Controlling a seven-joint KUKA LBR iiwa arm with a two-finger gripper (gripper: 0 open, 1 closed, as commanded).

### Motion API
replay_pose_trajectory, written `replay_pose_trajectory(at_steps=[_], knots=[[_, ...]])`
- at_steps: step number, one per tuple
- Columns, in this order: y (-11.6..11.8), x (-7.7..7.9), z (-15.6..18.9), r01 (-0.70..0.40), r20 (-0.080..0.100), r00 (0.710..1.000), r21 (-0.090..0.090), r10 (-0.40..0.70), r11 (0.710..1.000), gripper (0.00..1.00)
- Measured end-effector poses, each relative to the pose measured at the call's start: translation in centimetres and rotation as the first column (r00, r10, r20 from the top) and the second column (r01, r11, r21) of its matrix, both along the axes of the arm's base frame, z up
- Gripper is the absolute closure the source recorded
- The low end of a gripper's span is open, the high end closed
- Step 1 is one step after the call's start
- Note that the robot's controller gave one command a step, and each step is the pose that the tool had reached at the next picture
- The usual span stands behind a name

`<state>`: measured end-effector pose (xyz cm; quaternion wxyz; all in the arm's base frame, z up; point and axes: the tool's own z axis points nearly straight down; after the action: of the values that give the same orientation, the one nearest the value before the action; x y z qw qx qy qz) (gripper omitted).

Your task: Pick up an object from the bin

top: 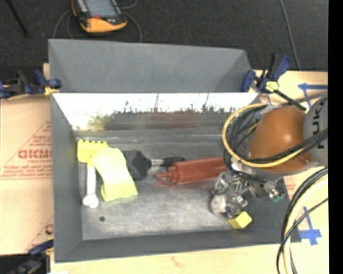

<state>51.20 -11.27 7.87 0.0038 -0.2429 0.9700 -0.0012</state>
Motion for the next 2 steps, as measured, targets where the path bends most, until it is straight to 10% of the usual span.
replay_pose_trajectory(at_steps=[1, 2], knots=[[-0.9, 1.2, 6.8, -0.034, -0.009, 0.999, 0.001, 0.034, 0.999, 0.00], [-1.5, 2.3, 11.1, -0.052, 0.004, 0.999, -0.003, 0.052, 0.999, 0.00]])
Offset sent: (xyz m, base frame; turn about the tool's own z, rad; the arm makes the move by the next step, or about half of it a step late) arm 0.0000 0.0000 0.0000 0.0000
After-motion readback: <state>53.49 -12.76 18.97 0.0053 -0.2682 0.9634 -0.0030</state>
